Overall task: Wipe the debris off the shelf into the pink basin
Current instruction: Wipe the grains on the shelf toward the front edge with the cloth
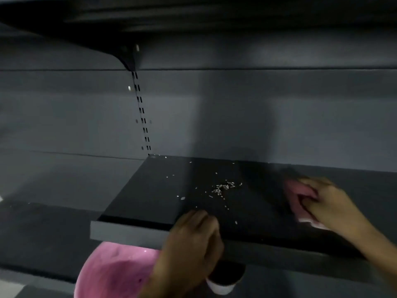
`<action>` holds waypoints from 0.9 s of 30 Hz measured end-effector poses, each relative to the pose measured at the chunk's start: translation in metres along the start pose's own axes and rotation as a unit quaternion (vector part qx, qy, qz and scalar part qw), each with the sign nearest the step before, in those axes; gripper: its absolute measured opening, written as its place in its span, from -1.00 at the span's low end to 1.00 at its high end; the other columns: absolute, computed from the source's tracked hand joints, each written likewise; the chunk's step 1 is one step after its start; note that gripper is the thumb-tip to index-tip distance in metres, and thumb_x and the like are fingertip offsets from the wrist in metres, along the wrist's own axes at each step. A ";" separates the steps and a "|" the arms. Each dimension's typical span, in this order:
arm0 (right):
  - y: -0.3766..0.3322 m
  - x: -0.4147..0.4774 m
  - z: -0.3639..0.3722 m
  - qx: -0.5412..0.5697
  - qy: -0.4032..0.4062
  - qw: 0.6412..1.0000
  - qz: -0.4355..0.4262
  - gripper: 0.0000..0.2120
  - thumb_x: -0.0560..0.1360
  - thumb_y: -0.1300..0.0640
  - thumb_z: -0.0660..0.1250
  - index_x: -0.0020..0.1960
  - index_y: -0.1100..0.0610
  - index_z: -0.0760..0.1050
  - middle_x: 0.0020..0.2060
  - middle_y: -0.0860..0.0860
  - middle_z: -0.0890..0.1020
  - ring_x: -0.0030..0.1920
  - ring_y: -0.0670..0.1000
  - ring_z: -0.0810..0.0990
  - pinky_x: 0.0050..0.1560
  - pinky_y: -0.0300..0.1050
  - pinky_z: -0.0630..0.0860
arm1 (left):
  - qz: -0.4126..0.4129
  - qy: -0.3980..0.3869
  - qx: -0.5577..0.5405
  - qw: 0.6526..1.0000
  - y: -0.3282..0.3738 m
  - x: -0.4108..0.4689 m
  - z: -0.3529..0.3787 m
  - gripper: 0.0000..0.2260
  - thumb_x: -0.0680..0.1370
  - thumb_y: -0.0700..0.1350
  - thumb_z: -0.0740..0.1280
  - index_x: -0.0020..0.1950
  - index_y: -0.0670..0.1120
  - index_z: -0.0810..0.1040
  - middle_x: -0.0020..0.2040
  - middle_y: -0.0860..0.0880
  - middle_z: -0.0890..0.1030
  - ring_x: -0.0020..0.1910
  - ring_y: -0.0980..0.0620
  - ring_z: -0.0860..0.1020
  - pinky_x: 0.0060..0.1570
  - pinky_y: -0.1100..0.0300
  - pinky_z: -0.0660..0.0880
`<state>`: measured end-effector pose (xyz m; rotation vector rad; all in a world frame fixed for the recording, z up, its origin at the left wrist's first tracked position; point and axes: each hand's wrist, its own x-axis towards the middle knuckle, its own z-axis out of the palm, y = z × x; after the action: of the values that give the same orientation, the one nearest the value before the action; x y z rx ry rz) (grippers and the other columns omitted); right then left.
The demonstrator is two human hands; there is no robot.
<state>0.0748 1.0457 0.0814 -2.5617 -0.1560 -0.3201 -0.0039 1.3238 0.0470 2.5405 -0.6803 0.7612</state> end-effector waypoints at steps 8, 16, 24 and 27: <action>-0.030 -0.042 0.030 -0.134 -0.070 0.987 0.055 -0.49 0.38 0.28 0.30 0.32 0.12 0.39 0.16 0.17 0.49 0.21 0.21 0.45 0.28 0.04 0.35 | -0.034 0.070 0.068 0.995 -0.058 -0.014 0.001 -0.84 0.40 -0.17 0.16 -0.39 -0.14 0.40 -0.44 -0.05 0.41 -0.46 -0.04 0.40 -0.46 0.14 0.39; -0.137 -0.033 0.109 -0.045 -0.066 0.993 -0.082 -0.61 0.50 0.18 0.14 0.31 0.03 0.36 0.29 0.04 0.38 0.27 0.13 0.32 0.27 -0.03 0.28 | -0.012 0.081 0.063 0.995 -0.062 -0.019 0.007 -0.87 0.37 -0.18 0.16 -0.39 -0.12 0.39 -0.45 -0.02 0.40 -0.48 0.01 0.37 -0.46 0.22 0.34; -0.082 -0.029 0.030 0.029 -0.042 0.964 -0.260 -0.48 0.19 0.59 0.28 -0.06 0.09 0.65 -0.03 -0.17 0.63 0.07 -0.27 0.53 0.15 -0.37 0.34 | 0.004 0.081 0.047 0.996 -0.065 -0.022 0.003 -0.91 0.34 -0.18 0.16 -0.39 -0.11 0.34 -0.43 -0.04 0.37 -0.45 0.00 0.33 -0.42 0.22 0.30; -0.069 -0.039 0.025 0.020 -0.151 0.948 -0.281 -0.54 0.23 0.51 0.31 -0.13 -0.01 0.65 -0.10 -0.26 0.66 -0.02 -0.26 0.54 0.04 -0.26 0.42 | 0.006 0.094 0.051 0.994 -0.064 -0.020 0.007 -0.90 0.33 -0.18 0.16 -0.40 -0.11 0.34 -0.43 -0.03 0.36 -0.46 -0.01 0.33 -0.43 0.20 0.31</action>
<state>0.0299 1.1155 0.0862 -2.4648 -1.0045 -0.1217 0.0193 1.3790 0.0150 2.5138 -0.6085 1.0490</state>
